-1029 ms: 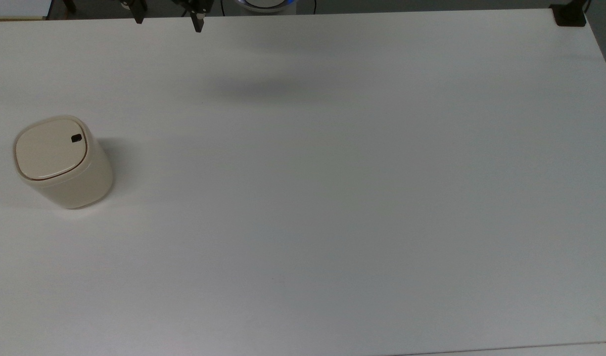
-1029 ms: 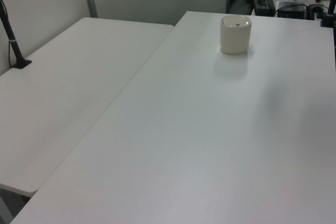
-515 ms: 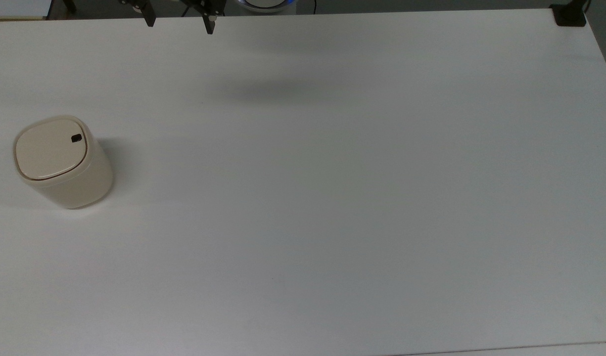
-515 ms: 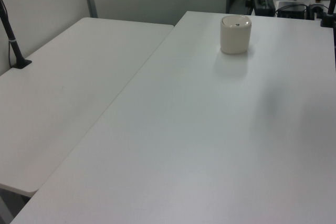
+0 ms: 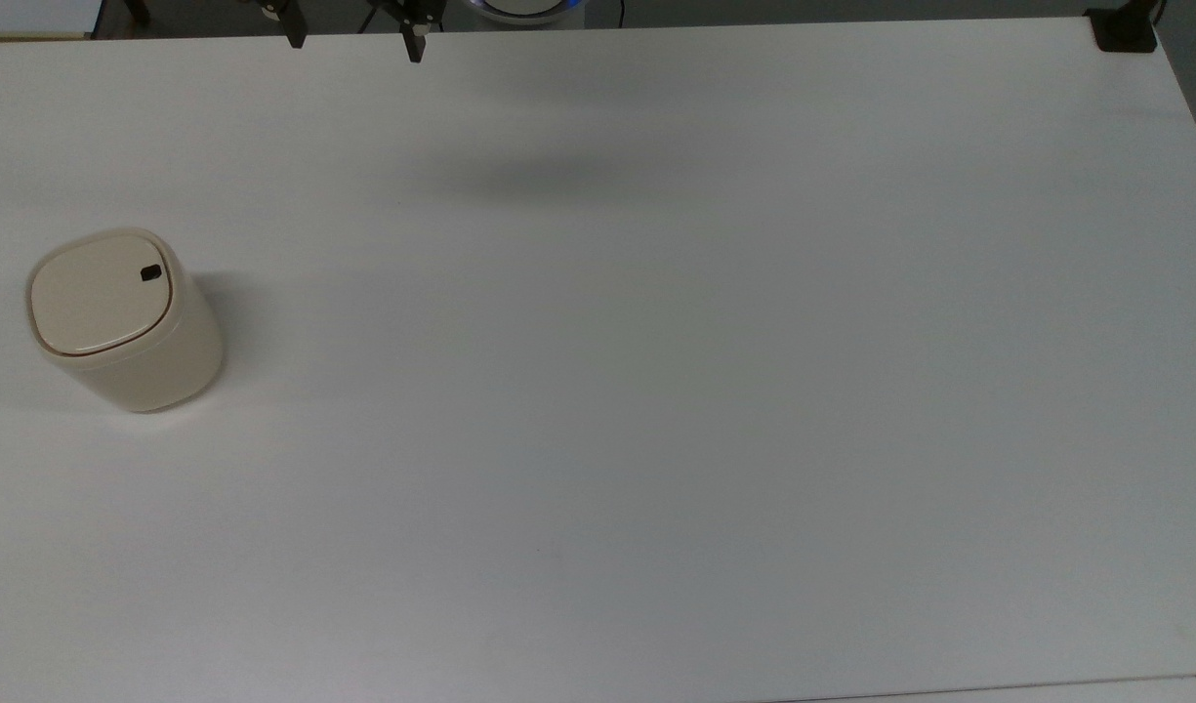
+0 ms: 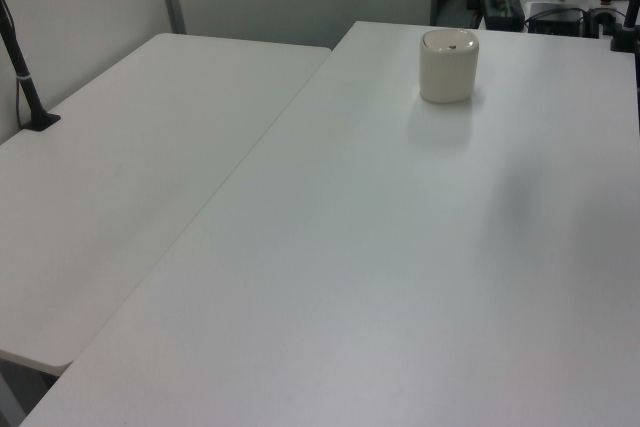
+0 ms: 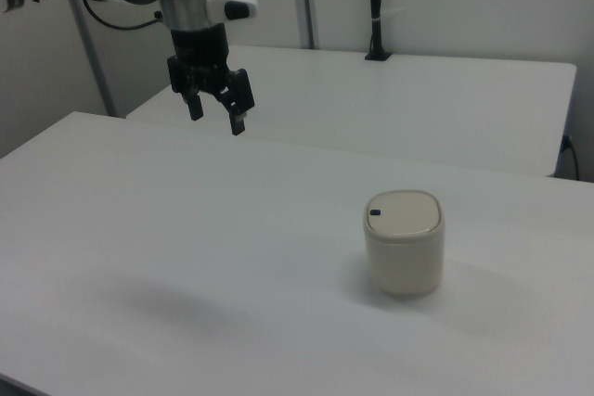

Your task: Open the trash bin

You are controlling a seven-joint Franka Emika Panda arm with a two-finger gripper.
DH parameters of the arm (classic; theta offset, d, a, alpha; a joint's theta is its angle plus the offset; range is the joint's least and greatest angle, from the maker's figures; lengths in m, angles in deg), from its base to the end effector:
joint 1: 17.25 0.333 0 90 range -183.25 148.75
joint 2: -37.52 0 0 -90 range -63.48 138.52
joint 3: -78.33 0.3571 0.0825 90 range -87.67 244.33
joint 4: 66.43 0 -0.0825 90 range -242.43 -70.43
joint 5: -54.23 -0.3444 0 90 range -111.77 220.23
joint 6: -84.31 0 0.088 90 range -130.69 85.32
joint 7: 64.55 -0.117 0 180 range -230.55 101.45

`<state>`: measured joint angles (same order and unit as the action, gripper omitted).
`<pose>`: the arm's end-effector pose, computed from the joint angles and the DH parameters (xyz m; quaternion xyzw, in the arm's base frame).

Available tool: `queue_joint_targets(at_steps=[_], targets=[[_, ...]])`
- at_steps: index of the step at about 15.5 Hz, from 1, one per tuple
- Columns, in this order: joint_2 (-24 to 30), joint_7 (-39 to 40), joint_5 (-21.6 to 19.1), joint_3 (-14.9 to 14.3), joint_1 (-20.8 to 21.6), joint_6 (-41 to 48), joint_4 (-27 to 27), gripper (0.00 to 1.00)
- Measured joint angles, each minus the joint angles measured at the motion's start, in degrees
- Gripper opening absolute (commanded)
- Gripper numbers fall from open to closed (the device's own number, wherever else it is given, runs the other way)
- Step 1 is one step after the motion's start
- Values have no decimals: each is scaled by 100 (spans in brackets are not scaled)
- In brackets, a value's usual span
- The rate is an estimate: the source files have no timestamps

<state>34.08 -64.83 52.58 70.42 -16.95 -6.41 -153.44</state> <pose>0.5333 -0.0651 0.6480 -0.9976 0.0688 -0.0033 0.0101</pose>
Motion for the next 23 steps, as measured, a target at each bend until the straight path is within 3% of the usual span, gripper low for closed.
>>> queue_joint_targets(at_steps=[5,6,7,11,13,15,23], targets=[[-84,29,26,5,1,-263,0,100],[-138,29,52,5,-1,-391,-3,93],[-202,32,88,5,-4,-538,-5,85],[-411,423,165,-33,-47,-978,-9,21],[-479,480,167,-74,-145,-1140,-9,6],[-555,467,166,-176,-256,-1537,-14,1],[-1277,-465,166,-785,-537,-3012,-46,1]])
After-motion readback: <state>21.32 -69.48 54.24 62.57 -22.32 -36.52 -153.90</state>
